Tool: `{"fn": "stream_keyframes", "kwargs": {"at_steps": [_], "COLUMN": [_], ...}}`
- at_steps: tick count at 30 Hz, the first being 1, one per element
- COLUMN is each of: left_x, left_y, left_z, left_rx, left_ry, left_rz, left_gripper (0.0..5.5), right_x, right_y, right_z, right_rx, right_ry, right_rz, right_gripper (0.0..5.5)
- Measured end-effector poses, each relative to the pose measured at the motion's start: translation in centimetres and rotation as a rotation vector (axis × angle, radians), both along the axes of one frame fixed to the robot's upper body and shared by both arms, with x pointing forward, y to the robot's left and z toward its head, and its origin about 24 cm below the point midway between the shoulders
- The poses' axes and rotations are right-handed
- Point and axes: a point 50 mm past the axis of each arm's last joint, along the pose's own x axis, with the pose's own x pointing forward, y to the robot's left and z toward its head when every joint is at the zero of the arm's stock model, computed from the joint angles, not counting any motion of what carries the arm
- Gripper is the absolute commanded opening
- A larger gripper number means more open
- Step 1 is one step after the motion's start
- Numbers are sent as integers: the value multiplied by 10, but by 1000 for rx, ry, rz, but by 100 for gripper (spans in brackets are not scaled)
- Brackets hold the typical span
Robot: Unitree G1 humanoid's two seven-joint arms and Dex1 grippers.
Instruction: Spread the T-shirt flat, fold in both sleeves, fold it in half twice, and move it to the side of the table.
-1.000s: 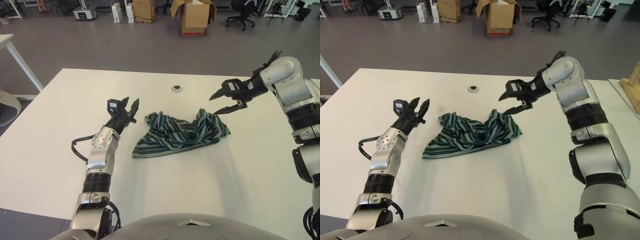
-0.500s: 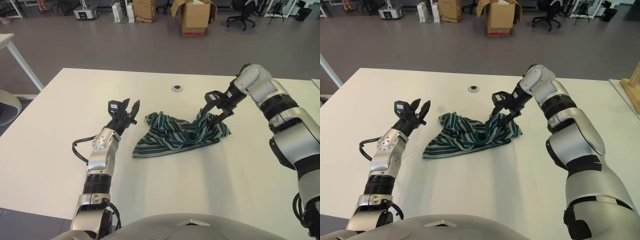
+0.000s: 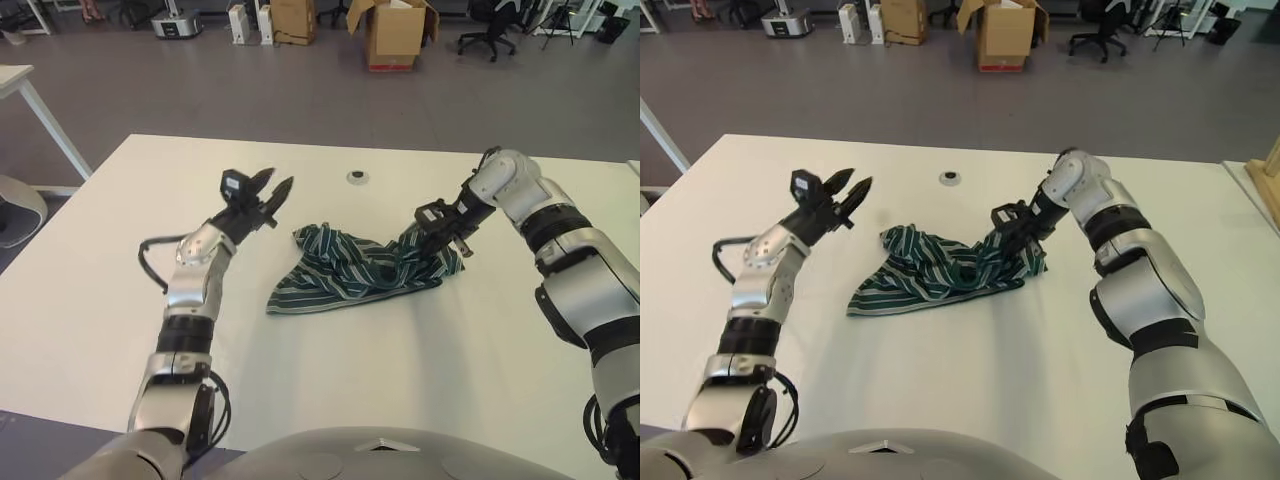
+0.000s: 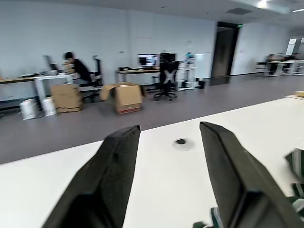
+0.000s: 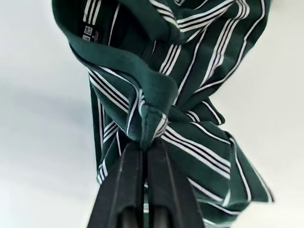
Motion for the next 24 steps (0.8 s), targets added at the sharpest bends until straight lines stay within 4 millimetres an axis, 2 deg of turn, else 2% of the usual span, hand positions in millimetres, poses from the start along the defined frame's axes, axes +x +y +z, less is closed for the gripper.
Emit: {"fn": "stream_keyframes", "kwargs": {"at_steps": [2,4,8,13,19,24], "left_x": [9,18,33,40,39,39], "left_y": [-15,-29,-43,-58,-53,-59], "left_z": [13,19,20,9,-10,-16], "left_rx": [60,155,345,545,669,728], "left_ry": [0,56,189,241,393,432], "left_rz": [-220,-458,-696,-778,-776,-759], "left_gripper": [230,230,230,230,230,230], "right_x": [-5,-6,-8,-12,-22,-22], "right_y": [3,10,15,24,24,25], "right_z": [-8,-5,-2,4,-6,-1], "right_rx": [26,59,76,110,139,163], "right_ry": [22,19,12,3,46,34], "right_rz": [7,17,29,59,47,36], "right_gripper": [3,3,3,3,3,3]}}
